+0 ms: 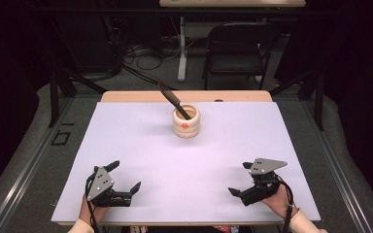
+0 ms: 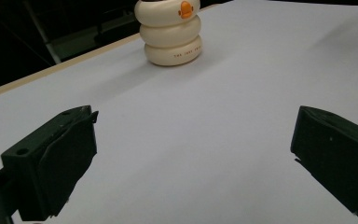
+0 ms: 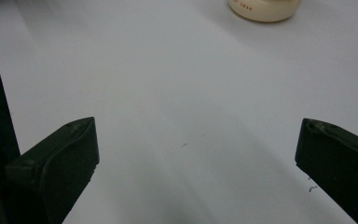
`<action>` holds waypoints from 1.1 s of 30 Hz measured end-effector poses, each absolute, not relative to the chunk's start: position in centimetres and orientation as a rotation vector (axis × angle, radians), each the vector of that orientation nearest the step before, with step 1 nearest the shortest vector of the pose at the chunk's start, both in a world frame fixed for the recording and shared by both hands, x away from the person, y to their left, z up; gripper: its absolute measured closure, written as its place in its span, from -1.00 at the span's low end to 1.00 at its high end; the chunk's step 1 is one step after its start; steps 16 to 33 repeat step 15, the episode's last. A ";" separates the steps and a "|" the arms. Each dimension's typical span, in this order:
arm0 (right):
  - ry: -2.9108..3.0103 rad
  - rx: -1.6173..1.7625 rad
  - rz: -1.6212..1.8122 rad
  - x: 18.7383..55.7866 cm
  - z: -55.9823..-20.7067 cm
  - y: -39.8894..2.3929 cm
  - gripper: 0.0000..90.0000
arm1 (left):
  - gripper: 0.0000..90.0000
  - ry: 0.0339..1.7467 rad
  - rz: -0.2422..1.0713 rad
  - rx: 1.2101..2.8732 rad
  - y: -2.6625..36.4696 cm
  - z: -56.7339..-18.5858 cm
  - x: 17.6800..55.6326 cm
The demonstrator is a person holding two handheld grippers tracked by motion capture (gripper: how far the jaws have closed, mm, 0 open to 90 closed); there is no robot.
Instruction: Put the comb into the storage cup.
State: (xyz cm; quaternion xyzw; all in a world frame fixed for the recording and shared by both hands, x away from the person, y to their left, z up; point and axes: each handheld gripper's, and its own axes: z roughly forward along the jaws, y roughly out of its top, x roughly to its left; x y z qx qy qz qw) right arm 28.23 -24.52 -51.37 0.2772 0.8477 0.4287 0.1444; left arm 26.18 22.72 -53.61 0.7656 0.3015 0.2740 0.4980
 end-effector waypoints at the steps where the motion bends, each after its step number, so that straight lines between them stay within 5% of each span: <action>1: 2.442 0.799 1.235 28.1 -51.4 -24.5 -1.00 | -1.00 0.730 0.663 1.854 22.7 -53.6 26.2; 33: 2.396 0.812 1.222 27.1 -51.2 -25.2 -1.00 | -1.00 0.729 0.658 1.860 22.6 -53.6 26.3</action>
